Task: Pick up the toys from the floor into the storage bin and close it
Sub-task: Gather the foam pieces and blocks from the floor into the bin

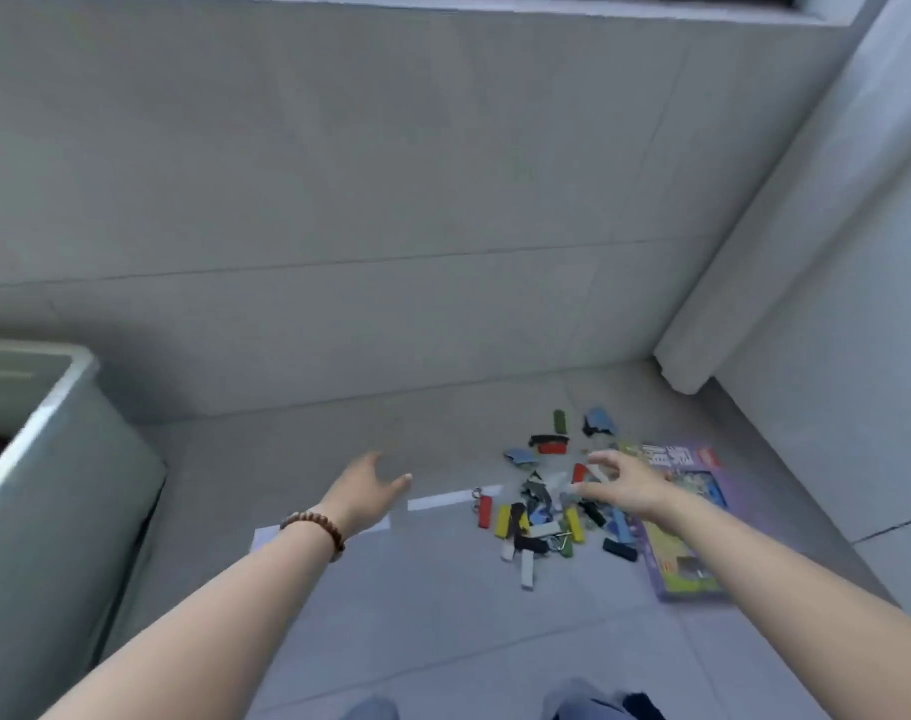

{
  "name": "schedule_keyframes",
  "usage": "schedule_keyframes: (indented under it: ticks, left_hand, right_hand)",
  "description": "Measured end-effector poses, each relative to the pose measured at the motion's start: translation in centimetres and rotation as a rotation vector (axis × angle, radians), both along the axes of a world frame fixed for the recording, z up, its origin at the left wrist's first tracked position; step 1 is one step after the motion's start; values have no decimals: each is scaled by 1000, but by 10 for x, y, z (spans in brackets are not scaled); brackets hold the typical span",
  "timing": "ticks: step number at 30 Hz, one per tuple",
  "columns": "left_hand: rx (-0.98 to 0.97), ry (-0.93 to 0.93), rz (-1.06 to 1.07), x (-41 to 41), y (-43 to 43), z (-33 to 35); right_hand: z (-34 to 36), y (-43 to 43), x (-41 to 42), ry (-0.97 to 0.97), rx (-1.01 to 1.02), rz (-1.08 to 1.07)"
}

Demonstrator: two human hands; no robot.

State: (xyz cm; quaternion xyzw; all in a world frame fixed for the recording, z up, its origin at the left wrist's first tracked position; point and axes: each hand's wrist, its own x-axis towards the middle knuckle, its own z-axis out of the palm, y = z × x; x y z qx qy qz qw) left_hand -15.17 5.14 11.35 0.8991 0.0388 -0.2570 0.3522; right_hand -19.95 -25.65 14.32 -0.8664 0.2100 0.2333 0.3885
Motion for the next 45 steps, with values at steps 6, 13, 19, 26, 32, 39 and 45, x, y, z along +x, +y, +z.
schedule_keyframes:
  ticks: [6,13,19,26,32,39,45]
  left_hand:
    - [38,159,-113,14,-64,-80]
    - [-44,287,-55,25,-114,-143]
    - [-113,265,-7,22,-137,-175]
    - [-160,230,10,16,-143,-195]
    - [-284,195,160,11,-137,-201]
    - [-426,212,228,7,-142,-207]
    - [-560,305,285,4,-149,-203]
  right_hand:
    - [-97,-32,-4,107,89,-123]
    - [-181,-27,3,120,193,-335]
    - [-222,-13,13,33,142,-510]
    - [-240,1,4,-30,194,-547]
    - [-239,-1,-1,-47,310,-600]
    - [-241,13,4,-35,302,-599]
    - [-234,17,7,-63,421,-661]
